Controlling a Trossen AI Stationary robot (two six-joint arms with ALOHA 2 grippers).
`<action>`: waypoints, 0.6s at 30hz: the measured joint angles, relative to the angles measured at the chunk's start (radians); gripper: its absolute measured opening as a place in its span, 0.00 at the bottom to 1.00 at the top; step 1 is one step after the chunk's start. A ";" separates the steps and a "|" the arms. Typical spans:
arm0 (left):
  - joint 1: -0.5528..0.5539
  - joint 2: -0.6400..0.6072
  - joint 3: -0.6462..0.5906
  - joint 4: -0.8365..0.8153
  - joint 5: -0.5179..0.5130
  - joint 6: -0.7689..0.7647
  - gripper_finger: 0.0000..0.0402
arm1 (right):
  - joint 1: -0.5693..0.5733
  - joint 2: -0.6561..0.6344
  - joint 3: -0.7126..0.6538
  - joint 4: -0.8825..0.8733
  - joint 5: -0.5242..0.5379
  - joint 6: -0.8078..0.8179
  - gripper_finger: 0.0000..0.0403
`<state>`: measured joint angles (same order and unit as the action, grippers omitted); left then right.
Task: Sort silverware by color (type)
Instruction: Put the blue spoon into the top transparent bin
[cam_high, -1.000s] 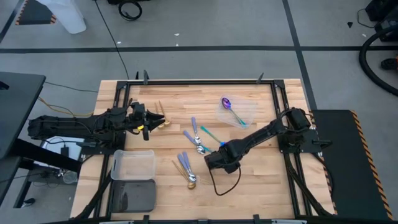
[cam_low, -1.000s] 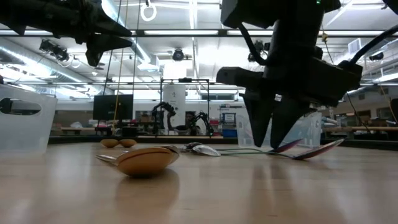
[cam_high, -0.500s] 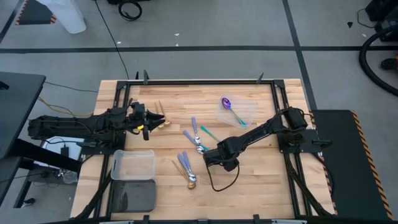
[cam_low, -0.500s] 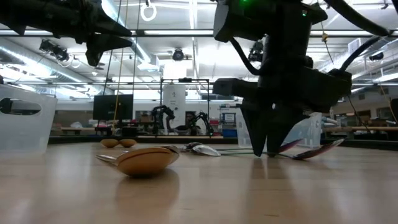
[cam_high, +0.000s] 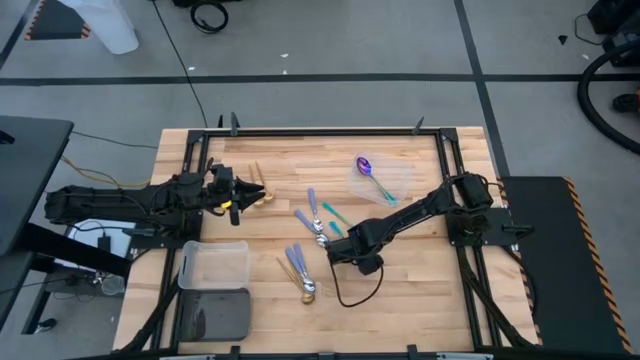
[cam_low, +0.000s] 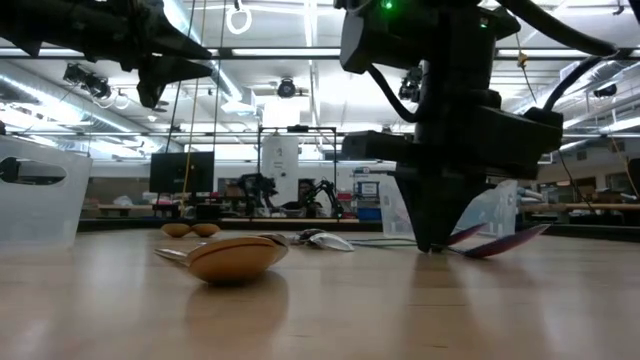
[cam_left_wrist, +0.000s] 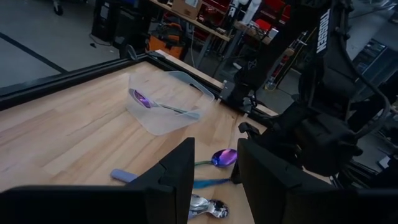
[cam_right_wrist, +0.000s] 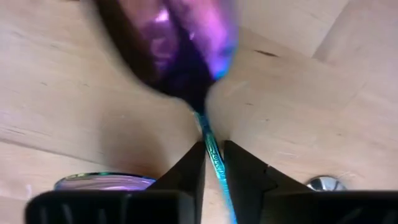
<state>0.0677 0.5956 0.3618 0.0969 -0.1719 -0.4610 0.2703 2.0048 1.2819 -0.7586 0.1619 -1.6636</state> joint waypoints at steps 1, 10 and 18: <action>0.000 0.000 0.000 -0.001 0.000 0.000 0.32 | 0.000 0.001 0.000 -0.005 -0.004 0.012 0.14; 0.000 0.000 0.000 -0.004 0.000 0.001 0.32 | 0.001 0.002 0.005 -0.013 -0.016 0.138 0.05; 0.000 0.000 0.000 -0.004 0.000 0.002 0.32 | 0.000 0.008 0.057 -0.036 -0.139 0.316 0.06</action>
<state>0.0677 0.5957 0.3616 0.0925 -0.1719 -0.4595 0.2707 2.0133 1.3388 -0.7944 0.0229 -1.3477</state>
